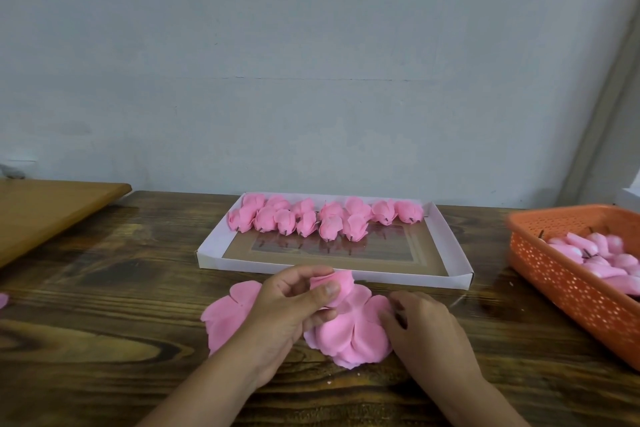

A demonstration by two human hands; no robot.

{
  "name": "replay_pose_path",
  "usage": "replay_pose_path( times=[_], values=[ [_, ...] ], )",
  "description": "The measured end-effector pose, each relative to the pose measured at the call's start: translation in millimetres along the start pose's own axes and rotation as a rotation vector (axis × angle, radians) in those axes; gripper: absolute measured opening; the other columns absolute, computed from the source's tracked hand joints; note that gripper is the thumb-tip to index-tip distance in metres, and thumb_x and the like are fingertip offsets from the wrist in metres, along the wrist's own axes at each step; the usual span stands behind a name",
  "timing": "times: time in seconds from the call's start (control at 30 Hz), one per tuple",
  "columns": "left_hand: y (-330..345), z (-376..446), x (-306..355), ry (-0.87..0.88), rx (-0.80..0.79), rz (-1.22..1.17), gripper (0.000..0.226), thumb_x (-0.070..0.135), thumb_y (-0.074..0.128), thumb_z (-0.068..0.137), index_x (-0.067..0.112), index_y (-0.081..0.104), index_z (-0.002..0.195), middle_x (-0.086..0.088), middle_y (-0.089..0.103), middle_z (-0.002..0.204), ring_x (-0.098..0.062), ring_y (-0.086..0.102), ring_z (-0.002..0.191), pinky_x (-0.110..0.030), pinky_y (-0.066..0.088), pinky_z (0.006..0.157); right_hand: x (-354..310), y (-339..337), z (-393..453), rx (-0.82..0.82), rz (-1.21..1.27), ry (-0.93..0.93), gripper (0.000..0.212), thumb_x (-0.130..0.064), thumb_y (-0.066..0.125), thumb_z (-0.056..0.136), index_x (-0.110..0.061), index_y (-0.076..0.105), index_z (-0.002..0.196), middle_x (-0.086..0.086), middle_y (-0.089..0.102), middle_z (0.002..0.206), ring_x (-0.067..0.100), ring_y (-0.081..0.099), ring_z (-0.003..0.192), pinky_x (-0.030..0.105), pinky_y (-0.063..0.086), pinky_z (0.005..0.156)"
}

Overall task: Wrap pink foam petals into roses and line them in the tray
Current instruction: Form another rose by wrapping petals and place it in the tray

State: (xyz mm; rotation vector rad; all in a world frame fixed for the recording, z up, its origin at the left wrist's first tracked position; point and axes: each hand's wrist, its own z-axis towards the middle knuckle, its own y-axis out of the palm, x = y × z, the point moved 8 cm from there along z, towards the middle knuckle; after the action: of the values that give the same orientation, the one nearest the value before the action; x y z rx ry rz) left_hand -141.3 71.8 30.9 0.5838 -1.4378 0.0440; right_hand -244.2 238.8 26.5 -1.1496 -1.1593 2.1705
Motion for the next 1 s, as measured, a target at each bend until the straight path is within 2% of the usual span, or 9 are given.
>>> replay_pose_path(
  times=[0.2, 0.37, 0.5, 0.57, 0.7, 0.77, 0.83, 0.97, 1.0],
  values=[
    [0, 1, 0, 0.0, -0.004, -0.001, 0.035, 0.022, 0.085, 0.058, 0.016, 0.081, 0.092, -0.005, 0.077, 0.09, -0.014, 0.074, 0.077, -0.022, 0.059, 0.065, 0, -2, -1, 0.038, 0.028, 0.0, 0.008, -0.037, 0.06, 0.089, -0.03, 0.064, 0.089, -0.014, 0.06, 0.084, 0.005, 0.058, 0.076, 0.025, 0.047, 0.062],
    [0, 1, 0, 0.001, -0.001, 0.008, 0.038, 0.023, 0.086, 0.056, 0.014, 0.081, 0.092, -0.006, 0.077, 0.091, -0.015, 0.073, 0.076, -0.023, 0.059, 0.065, -4, -5, -2, 0.051, 0.103, -0.027, 0.017, -0.034, 0.066, 0.086, -0.023, 0.06, 0.074, -0.01, 0.059, 0.074, 0.007, 0.055, 0.07, 0.028, 0.05, 0.06],
    [-2, 1, 1, 0.006, 0.009, 0.015, 0.04, 0.024, 0.087, 0.056, 0.015, 0.081, 0.094, -0.009, 0.077, 0.095, -0.016, 0.074, 0.076, -0.023, 0.059, 0.065, -5, -8, 0, 0.052, 0.443, 0.025, 0.023, -0.022, 0.066, 0.082, -0.016, 0.053, 0.063, -0.007, 0.061, 0.059, 0.008, 0.055, 0.057, 0.022, 0.047, 0.052],
    [-3, 1, 2, 0.013, 0.009, 0.009, 0.04, 0.025, 0.087, 0.057, 0.015, 0.081, 0.096, -0.012, 0.077, 0.1, -0.019, 0.074, 0.079, -0.024, 0.06, 0.066, -1, -3, -1, -0.003, 0.738, 0.155, 0.028, -0.018, 0.06, 0.083, -0.014, 0.045, 0.06, -0.005, 0.048, 0.055, 0.013, 0.046, 0.056, 0.03, 0.042, 0.054],
    [-3, 2, 2, 0.023, 0.001, 0.006, 0.038, 0.026, 0.088, 0.057, 0.017, 0.081, 0.094, -0.011, 0.078, 0.101, -0.02, 0.075, 0.082, -0.025, 0.06, 0.067, -1, 10, -4, -0.189, 1.265, 0.322, 0.02, -0.013, 0.048, 0.087, 0.007, 0.052, 0.085, 0.033, 0.059, 0.089, 0.034, 0.06, 0.076, 0.051, 0.05, 0.068],
    [-4, 2, 3, 0.034, 0.01, 0.037, 0.039, 0.027, 0.088, 0.058, 0.018, 0.08, 0.095, -0.013, 0.077, 0.105, -0.023, 0.074, 0.085, -0.027, 0.06, 0.07, -6, 10, -2, -0.268, 1.375, 0.284, 0.039, -0.019, 0.049, 0.08, 0.01, 0.061, 0.103, 0.033, 0.066, 0.104, 0.04, 0.068, 0.088, 0.055, 0.053, 0.074],
    [-3, 1, 4, 0.059, 0.015, 0.098, 0.039, 0.03, 0.089, 0.057, 0.021, 0.08, 0.094, -0.012, 0.077, 0.104, -0.024, 0.074, 0.084, -0.029, 0.06, 0.069, -13, 7, -2, -0.301, 1.403, 0.226, 0.042, -0.021, 0.048, 0.079, 0.003, 0.07, 0.106, 0.028, 0.069, 0.109, 0.044, 0.069, 0.099, 0.06, 0.055, 0.08],
    [-1, -1, 7, 0.117, 0.032, 0.238, 0.037, 0.035, 0.087, 0.055, 0.028, 0.08, 0.091, -0.002, 0.079, 0.094, -0.013, 0.074, 0.081, -0.022, 0.056, 0.062, -10, 4, -4, -0.22, 1.35, 0.236, 0.018, -0.015, 0.054, 0.085, -0.008, 0.063, 0.071, 0.018, 0.071, 0.089, 0.039, 0.069, 0.08, 0.054, 0.054, 0.07],
    [0, -1, 7, 0.13, 0.024, 0.267, 0.035, 0.034, 0.087, 0.057, 0.028, 0.08, 0.091, -0.001, 0.079, 0.094, -0.012, 0.074, 0.083, -0.021, 0.056, 0.063, -9, 3, -5, -0.198, 1.327, 0.231, 0.027, -0.011, 0.053, 0.089, -0.013, 0.057, 0.063, 0.014, 0.068, 0.081, 0.034, 0.068, 0.074, 0.049, 0.053, 0.067]
  ],
)
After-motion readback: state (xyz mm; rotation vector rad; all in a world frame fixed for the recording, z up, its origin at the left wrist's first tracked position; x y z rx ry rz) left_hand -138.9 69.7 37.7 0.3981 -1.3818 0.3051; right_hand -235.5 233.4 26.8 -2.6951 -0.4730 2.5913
